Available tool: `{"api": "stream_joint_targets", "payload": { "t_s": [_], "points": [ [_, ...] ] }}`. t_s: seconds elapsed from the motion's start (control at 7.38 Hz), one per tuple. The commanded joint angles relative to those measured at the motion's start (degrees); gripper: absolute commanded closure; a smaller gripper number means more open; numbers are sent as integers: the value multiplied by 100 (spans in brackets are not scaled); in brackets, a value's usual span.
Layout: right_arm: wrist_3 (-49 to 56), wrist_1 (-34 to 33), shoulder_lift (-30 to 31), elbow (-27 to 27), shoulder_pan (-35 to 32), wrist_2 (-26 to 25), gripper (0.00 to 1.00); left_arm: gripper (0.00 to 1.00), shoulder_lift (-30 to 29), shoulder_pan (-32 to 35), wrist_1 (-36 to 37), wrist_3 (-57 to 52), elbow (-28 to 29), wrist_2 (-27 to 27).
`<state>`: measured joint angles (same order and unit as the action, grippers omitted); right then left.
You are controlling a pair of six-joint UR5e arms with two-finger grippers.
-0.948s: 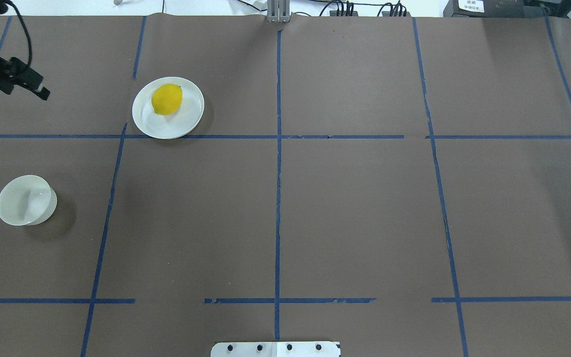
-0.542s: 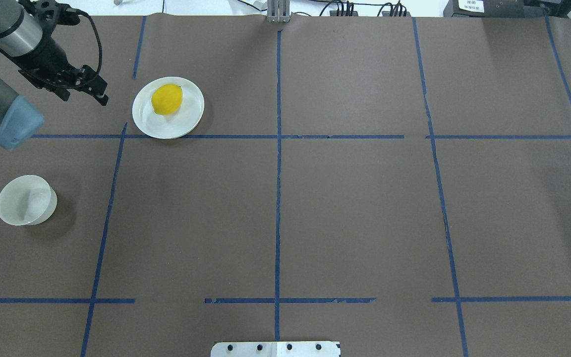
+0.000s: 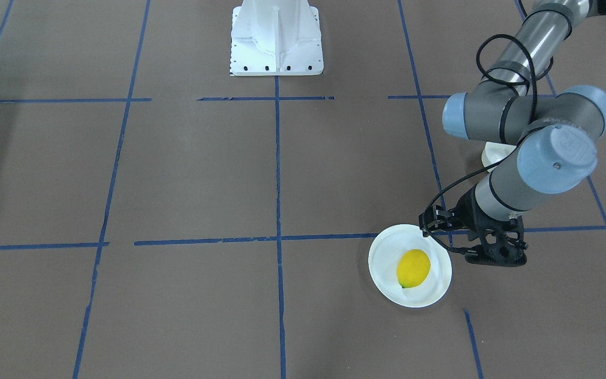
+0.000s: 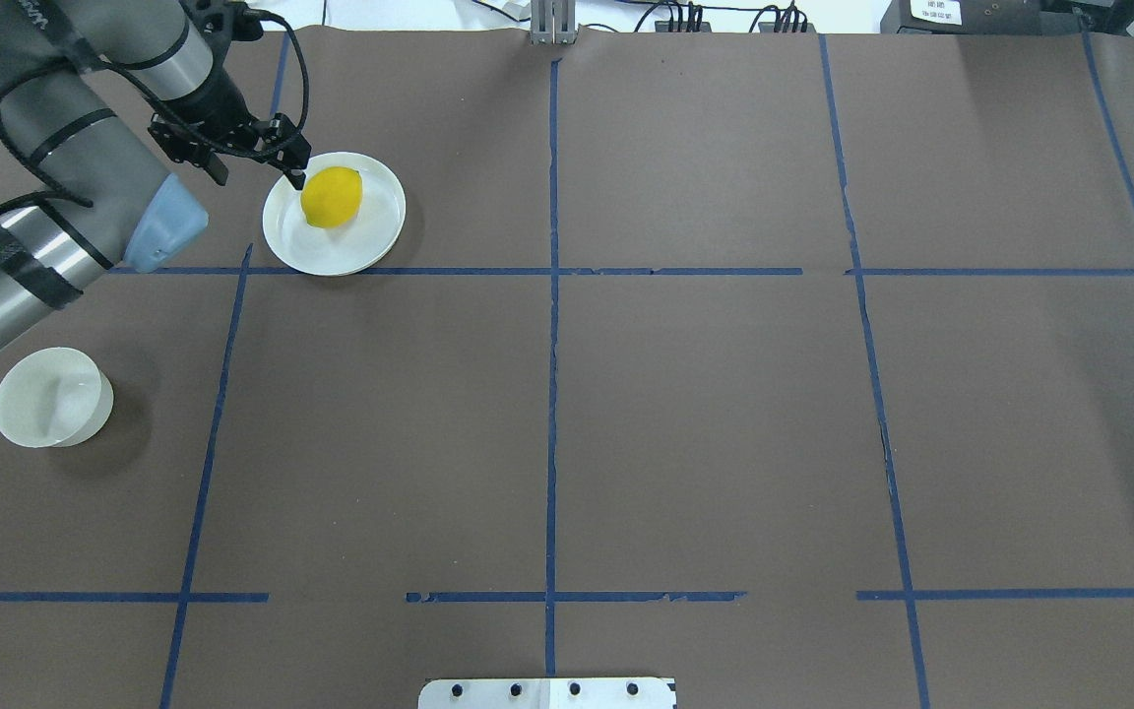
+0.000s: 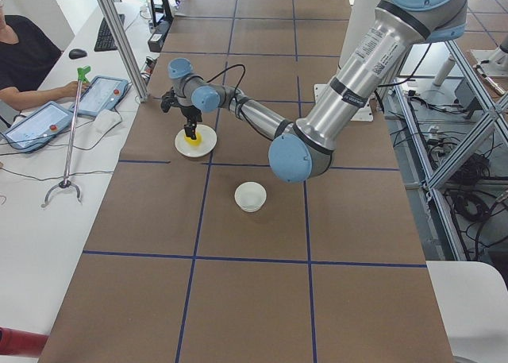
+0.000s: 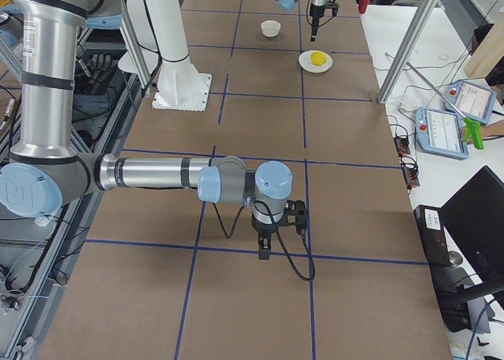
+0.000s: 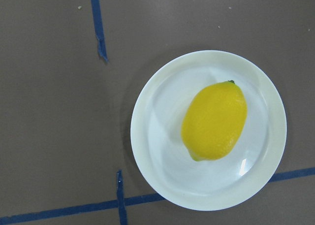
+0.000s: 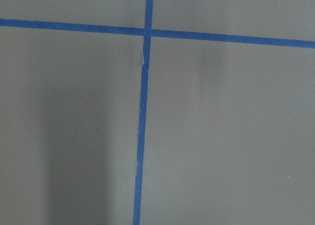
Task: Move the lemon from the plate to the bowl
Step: 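Move the left gripper over the yellow lemon on the white plate, then lower the left gripper and close it around the lemon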
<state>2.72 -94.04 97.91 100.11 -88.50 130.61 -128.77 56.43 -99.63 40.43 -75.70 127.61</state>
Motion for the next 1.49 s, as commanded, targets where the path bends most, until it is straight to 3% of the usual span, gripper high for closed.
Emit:
{"api": "stream_joint_targets", "payload": {
  "t_s": [0.0,0.14,0.41,1.08,1.22,1.35],
  "points": [
    [0,0,0,0,0,0,0,0,-376,-132,-930,420,948,-175],
    [0,0,0,0,0,0,0,0,-533,-185,-1092,492,1256,-175],
    [0,0,0,0,0,0,0,0,-578,-343,-1172,501,1374,-437],
    [0,0,0,0,0,0,0,0,-605,-484,-1717,519,1839,-474],
    [0,0,0,0,0,0,0,3,-605,-501,-1726,519,1848,-483],
    [0,0,0,0,0,0,0,17,-605,-502,-1726,519,1848,-483]
  ]
}}
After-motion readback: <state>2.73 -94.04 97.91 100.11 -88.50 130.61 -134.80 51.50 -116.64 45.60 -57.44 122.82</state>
